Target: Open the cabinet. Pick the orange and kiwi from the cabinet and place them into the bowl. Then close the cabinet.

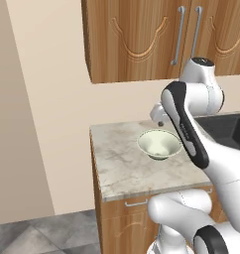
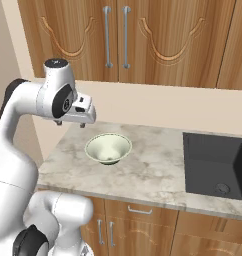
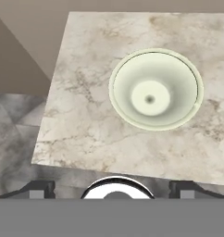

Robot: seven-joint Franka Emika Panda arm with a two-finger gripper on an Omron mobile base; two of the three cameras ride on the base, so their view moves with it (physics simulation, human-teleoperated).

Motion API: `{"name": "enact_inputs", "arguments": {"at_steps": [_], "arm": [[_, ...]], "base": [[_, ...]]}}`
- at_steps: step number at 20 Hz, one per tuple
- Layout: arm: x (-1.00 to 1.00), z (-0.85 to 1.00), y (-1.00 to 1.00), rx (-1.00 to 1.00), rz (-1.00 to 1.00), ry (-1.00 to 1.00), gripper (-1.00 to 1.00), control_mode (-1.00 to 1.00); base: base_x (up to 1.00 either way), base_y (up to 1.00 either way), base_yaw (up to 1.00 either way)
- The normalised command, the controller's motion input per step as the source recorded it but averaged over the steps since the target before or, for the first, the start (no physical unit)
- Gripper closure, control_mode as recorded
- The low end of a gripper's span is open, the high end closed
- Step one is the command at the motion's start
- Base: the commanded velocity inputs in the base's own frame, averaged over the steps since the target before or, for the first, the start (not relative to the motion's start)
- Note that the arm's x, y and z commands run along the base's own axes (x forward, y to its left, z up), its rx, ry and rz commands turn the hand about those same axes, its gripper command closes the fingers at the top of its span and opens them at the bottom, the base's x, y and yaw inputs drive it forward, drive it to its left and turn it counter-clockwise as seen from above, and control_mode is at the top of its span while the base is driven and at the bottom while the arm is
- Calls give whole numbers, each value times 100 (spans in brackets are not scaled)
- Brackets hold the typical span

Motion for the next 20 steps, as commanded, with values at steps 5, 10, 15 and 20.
{"name": "enact_inputs", "arguments": {"at_steps": [5,10,15,20], "arm": [[-34,0,-26,0,0,-2,-100,-100],[-27,5,-38,0,0,-6,-100,-100],[-15,7,-54,0,0,-8,-100,-100],[5,0,-58,0,0,-1,-100,-100]], "base": [[0,0,0],[0,0,0],[0,0,0],[0,0,0]]}}
